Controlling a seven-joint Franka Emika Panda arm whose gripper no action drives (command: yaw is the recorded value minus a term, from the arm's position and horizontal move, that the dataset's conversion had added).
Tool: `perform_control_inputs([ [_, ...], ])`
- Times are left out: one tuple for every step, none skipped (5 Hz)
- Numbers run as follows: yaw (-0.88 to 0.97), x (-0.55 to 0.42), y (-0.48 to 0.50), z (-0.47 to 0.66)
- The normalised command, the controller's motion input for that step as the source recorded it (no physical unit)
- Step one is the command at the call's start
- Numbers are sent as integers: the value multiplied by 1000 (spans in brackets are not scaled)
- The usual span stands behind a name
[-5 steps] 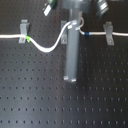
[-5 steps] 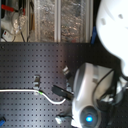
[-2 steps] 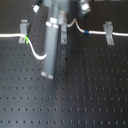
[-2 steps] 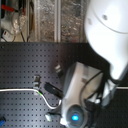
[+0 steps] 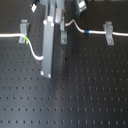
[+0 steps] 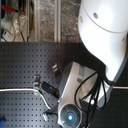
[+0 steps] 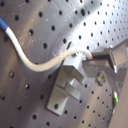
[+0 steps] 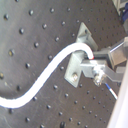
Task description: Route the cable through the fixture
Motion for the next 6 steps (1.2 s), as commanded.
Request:
perform_control_inputs([
  [-443, -282, -242, 10],
  [-194, -229, -136, 8],
  [-368, -184, -230, 9],
  [-445, -73, -167, 11],
  [-194, 11, -41, 189],
  [-688, -197, -33, 390],
])
